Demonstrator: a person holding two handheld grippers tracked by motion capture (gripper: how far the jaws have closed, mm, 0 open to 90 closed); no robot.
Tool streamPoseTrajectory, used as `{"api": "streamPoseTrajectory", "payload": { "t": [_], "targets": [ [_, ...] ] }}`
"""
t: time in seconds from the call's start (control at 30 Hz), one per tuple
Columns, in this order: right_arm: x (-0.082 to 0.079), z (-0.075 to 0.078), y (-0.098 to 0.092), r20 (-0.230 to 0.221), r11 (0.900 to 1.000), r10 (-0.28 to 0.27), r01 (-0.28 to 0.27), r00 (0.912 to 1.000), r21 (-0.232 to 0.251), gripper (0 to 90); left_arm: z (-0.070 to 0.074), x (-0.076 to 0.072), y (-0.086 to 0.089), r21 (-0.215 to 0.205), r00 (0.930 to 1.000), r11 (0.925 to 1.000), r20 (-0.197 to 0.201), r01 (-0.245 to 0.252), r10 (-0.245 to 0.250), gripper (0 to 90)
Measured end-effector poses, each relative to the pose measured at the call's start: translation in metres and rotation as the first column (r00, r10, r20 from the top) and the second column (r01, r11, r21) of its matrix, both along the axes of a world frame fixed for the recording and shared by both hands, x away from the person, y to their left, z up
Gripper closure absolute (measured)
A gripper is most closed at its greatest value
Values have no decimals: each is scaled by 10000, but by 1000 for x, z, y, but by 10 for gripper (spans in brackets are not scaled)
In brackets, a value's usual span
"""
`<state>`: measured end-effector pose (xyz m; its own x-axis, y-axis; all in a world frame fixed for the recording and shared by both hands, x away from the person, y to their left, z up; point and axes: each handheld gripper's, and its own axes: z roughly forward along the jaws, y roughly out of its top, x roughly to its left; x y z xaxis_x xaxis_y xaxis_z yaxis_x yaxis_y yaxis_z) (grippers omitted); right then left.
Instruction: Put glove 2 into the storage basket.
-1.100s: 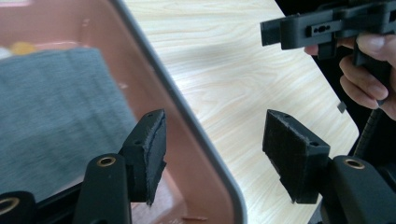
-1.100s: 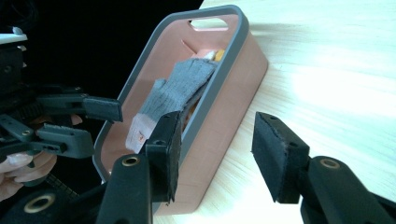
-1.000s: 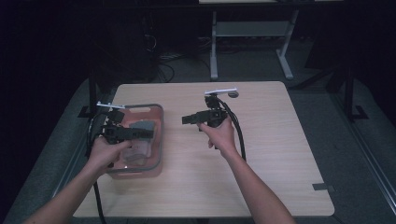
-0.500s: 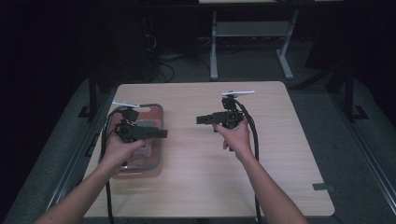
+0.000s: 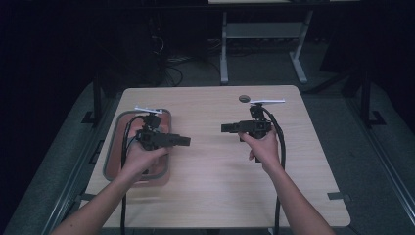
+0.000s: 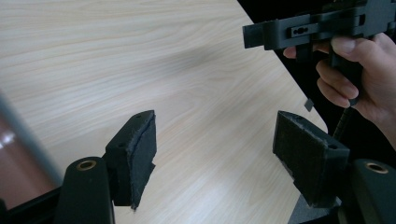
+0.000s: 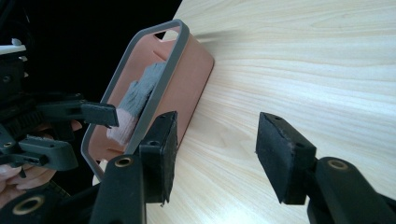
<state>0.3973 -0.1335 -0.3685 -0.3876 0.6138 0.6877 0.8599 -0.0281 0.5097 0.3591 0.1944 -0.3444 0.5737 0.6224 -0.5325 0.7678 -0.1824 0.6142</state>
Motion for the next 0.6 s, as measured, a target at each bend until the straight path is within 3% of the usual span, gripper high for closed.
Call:
{"api": "streamPoseTrajectory", "payload": {
  "t": [0.6],
  "targets": [
    [-16,-11,-44,-223,9980,-622,619,9978,-104,470,-9,-3,-42,-395,9970,9962,87,772,-770,295]
  ]
}}
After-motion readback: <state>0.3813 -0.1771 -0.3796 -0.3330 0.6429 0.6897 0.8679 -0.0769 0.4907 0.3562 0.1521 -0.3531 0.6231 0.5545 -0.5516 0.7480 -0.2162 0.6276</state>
